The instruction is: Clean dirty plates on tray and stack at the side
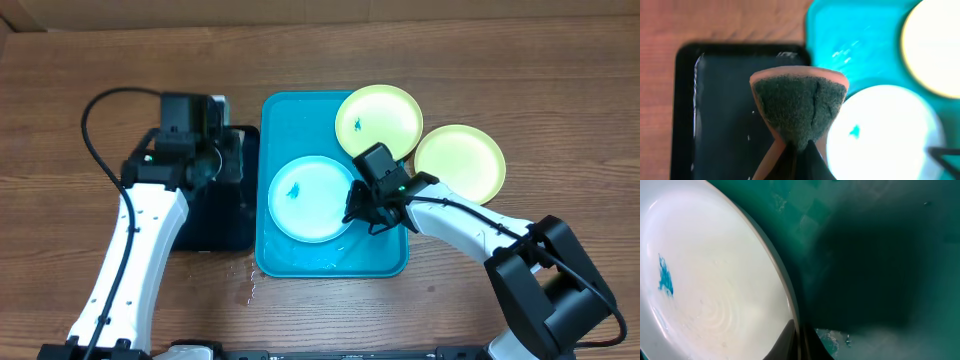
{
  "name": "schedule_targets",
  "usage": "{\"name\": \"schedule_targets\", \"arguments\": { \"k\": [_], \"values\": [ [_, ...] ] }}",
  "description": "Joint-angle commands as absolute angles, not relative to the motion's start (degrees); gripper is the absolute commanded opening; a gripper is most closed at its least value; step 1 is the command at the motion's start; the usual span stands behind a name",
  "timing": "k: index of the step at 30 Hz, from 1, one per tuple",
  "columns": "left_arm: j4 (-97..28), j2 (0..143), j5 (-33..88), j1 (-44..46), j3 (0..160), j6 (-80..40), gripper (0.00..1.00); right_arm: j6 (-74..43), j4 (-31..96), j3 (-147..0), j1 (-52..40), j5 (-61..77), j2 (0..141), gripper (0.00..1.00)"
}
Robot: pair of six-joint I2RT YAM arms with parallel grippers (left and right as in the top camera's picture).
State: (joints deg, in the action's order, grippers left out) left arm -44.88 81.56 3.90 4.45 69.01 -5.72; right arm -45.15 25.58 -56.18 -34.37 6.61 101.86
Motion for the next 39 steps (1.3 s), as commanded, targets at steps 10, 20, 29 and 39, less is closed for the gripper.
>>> {"name": "schedule_targets", "arguments": {
  "k": [10, 20, 29, 39],
  "values": [
    [-41.8, 86.7, 10.9, 15.1, 72.6, -4.3, 0.04, -45.1, 25.6, -56.3, -34.0, 6.3, 102.3, 0.04],
    [-40.7, 93.3, 6.0, 17.8, 72.6, -5.4, 0.04, -45.1, 25.7, -56.3, -34.0, 6.3, 102.3, 0.04],
    [-41.5, 94.5, 6.4, 18.4, 72.1, -5.3, 0.04, -45.1, 25.1, -56.3, -34.0, 6.3, 102.3, 0.06],
    [-38.3, 96.2, 6.6, 18.5, 72.1, -5.4, 0.04, -44.9, 25.1, -56.3, -34.0, 7.7, 102.3, 0.07]
  ]
}}
